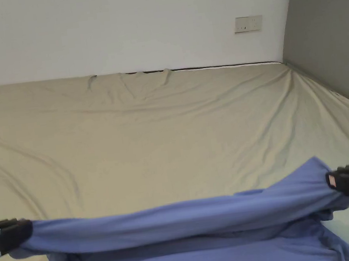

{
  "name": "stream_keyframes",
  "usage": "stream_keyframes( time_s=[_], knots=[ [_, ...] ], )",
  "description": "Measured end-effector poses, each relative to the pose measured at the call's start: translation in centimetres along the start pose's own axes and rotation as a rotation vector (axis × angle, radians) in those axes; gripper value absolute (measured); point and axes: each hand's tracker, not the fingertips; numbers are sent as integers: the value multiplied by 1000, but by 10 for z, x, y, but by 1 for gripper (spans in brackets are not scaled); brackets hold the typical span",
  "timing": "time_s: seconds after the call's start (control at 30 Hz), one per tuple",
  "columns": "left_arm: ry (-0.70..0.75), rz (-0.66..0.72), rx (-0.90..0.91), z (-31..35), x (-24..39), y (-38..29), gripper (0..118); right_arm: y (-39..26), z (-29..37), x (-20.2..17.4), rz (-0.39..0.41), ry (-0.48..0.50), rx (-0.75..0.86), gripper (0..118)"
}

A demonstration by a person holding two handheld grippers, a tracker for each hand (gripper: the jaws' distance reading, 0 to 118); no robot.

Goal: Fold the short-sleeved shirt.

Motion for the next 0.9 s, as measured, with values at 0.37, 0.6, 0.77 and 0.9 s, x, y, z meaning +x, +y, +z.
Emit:
stream_keyframes(
  time_s=[0.37, 0.6, 0.77, 0.9],
  knots=[
    [60, 91, -202, -56, -6, -91, 2, -110, -78, 9, -72, -91, -214, 7],
    [102, 74, -189, -56, 2, -81, 17, -104, -76, 5, -21, -128, -205, 33],
    [77, 47, -15, -5, 21, -34, 96, -59, -12, -3, -178, -129, 160, 90],
    [153, -18, 258, 50, 58, 13, 96, -9, 52, -50, -92, -186, 498, 106]
  ],
)
